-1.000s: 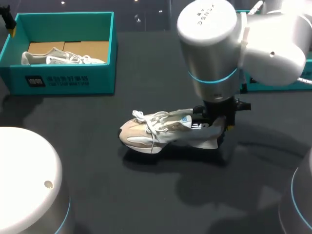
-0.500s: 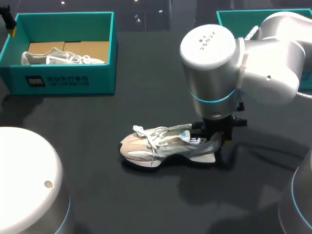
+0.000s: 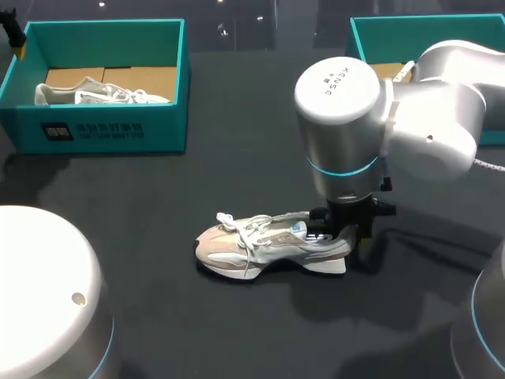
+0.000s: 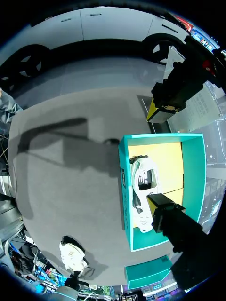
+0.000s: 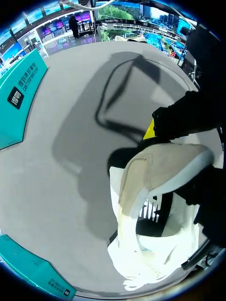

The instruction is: Take the shoe out of the shoebox, open the shoe tongue, remove and reinsert the insole, then place the shoe into the shoebox

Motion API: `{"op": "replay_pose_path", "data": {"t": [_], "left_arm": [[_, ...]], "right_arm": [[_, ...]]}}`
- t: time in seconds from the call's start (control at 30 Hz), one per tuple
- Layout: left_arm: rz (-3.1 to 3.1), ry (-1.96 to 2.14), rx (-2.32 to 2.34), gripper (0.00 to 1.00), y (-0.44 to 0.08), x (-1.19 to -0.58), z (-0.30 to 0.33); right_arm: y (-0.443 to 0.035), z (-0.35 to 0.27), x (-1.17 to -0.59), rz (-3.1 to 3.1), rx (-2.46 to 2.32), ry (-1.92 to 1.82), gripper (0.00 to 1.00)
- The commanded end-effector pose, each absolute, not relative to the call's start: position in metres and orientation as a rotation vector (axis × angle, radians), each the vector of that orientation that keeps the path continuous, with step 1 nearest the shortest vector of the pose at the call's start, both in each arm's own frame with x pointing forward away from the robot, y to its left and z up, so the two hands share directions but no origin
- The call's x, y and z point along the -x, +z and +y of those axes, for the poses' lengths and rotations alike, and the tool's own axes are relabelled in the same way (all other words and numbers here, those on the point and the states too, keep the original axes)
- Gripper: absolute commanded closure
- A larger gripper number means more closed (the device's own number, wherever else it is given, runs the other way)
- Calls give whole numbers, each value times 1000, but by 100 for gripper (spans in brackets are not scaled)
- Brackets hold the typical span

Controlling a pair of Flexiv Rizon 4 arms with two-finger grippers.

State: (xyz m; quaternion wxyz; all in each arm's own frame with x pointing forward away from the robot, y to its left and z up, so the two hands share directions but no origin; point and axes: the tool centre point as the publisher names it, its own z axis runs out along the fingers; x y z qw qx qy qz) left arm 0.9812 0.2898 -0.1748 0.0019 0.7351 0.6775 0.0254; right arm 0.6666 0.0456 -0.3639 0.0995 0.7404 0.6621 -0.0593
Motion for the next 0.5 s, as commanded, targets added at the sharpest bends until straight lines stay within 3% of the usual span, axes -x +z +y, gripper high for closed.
{"op": "replay_pose_path", "data": {"t": [0.03,0.5], "left_arm": [[2124,85,-2306,0,-174,-979,290],[2124,85,-2306,0,-174,-979,290]], "right_arm": [[-369,50,-670,1955,-2194,-192,100],[-381,52,-671,1975,-2215,-221,100]]}}
